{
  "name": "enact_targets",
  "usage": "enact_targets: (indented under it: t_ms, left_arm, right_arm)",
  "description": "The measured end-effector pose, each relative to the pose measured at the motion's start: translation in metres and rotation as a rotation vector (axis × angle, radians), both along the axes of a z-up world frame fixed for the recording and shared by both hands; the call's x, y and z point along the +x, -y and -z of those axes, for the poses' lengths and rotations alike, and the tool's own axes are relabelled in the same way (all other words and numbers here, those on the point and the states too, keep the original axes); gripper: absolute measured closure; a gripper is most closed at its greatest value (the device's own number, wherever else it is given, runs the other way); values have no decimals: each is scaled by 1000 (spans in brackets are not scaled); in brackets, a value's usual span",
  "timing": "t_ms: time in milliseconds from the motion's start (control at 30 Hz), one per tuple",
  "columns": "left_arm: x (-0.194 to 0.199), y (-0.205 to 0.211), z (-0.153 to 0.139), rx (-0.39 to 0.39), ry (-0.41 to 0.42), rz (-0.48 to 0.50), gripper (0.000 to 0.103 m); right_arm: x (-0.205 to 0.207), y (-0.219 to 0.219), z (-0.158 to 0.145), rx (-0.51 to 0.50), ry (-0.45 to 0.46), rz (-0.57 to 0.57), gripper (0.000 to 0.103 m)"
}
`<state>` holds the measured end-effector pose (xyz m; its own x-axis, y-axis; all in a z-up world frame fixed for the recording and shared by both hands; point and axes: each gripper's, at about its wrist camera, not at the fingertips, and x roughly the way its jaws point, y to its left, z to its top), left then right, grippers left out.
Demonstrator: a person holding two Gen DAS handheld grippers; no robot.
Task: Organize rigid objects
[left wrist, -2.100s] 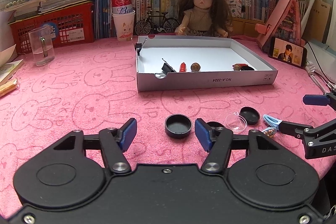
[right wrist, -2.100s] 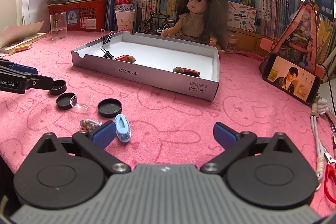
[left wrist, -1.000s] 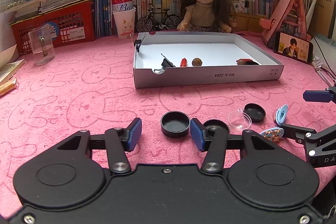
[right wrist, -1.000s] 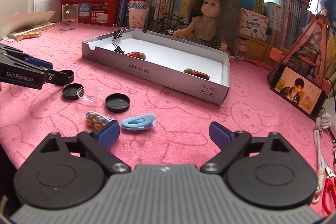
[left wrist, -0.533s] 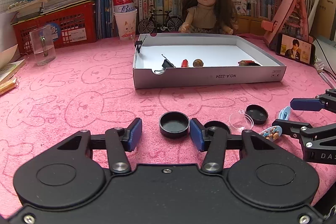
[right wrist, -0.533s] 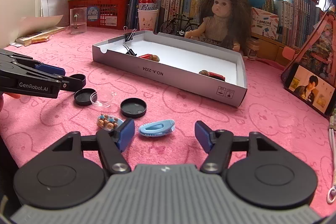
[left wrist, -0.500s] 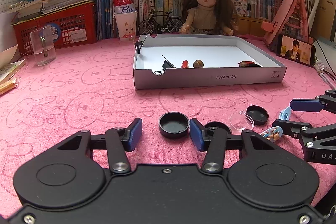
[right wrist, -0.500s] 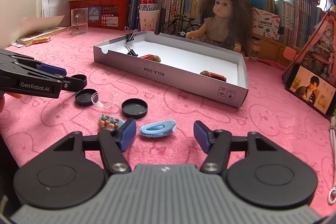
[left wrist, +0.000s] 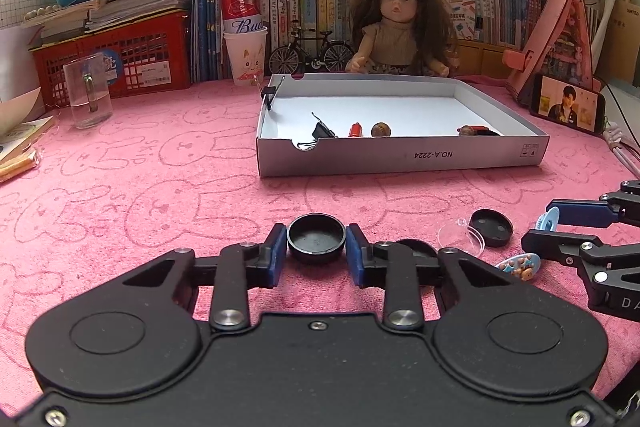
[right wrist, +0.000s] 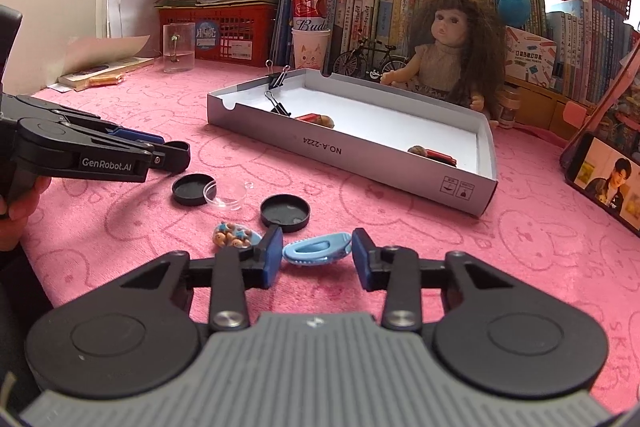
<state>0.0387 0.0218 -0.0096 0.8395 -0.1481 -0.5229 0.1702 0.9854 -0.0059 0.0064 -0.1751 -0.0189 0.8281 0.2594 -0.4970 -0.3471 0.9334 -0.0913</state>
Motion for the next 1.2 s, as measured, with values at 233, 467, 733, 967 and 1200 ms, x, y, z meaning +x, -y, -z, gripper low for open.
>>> enact_targets:
  t_ms: [233, 467, 733, 967, 1200]
  left_arm:
    - [3, 2, -16, -15, 24, -5, 73]
    - [15, 5, -32, -44, 48, -7, 73]
    - [34, 2, -44, -86, 59, -13, 73]
    - [52, 2, -49, -96, 63, -26, 73]
    - [68, 3, -51, -108, 63, -28, 73]
  right_arm:
    - [12, 5, -10, 37, 5, 93, 60]
    - [26, 10, -18, 55, 18, 177, 60]
    - [42, 21, -27, 71, 29, 250, 60]
    - [54, 30, -35, 93, 35, 284, 60]
    - [66, 35, -38, 109, 34, 302, 60]
